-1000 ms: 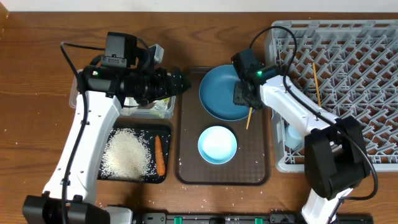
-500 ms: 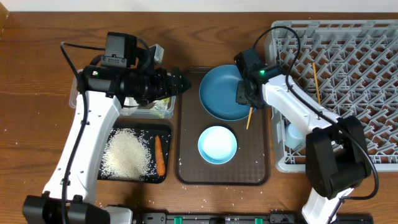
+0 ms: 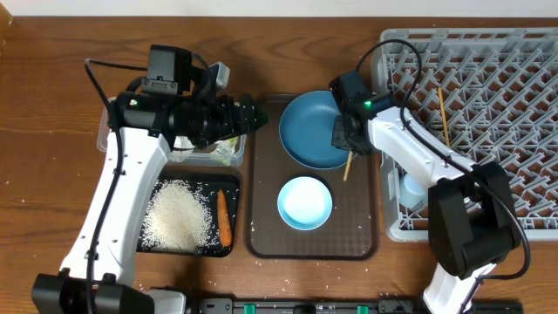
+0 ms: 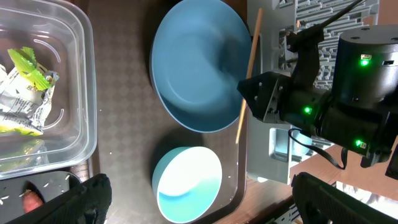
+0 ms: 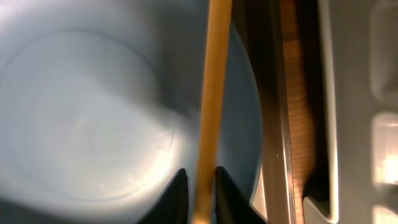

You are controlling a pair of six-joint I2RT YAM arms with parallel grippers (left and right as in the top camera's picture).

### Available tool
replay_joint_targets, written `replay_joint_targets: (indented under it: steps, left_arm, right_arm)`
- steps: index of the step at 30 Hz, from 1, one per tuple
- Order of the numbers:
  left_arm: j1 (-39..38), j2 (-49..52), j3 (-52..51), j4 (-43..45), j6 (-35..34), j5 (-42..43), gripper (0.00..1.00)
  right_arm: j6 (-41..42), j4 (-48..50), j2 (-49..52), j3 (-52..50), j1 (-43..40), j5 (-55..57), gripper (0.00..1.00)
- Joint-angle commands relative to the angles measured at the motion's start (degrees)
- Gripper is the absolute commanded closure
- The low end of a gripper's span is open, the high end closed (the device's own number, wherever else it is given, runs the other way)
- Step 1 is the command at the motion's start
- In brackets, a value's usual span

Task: Sort waste into correct bins and load items into the dishwasher rack
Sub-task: 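Move the right gripper to the second chopstick and grasp it, then carry the second chopstick into the rack and release it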

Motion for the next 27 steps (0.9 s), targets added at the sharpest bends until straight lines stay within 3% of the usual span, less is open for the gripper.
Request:
replay_joint_targets:
  steps: [1, 8, 16, 27]
  left_arm:
    - [-0.11, 0.13, 0.50, -0.11, 0.37, -0.68, 0.05]
    - [-0.11, 0.13, 0.50, -0.11, 0.37, -0.68, 0.05]
    - [-0.11, 0.13, 0.50, -0.11, 0.37, -0.68, 0.05]
    - [-0.11, 0.13, 0.50, -0.11, 0.37, -0.68, 0.05]
  right_arm:
    - [0.66, 0.52, 0.48, -0.26, -0.55, 0.81, 0.92]
    - [-4.85, 0.33, -0.13, 1.95, -0.59, -0.31, 0.99]
    - [-15.52, -1.07, -7.89, 6.34, -1.77, -6.73, 0.99]
    - [-31.04, -9.16, -20.50, 6.34, -17.79, -6.73, 0.99]
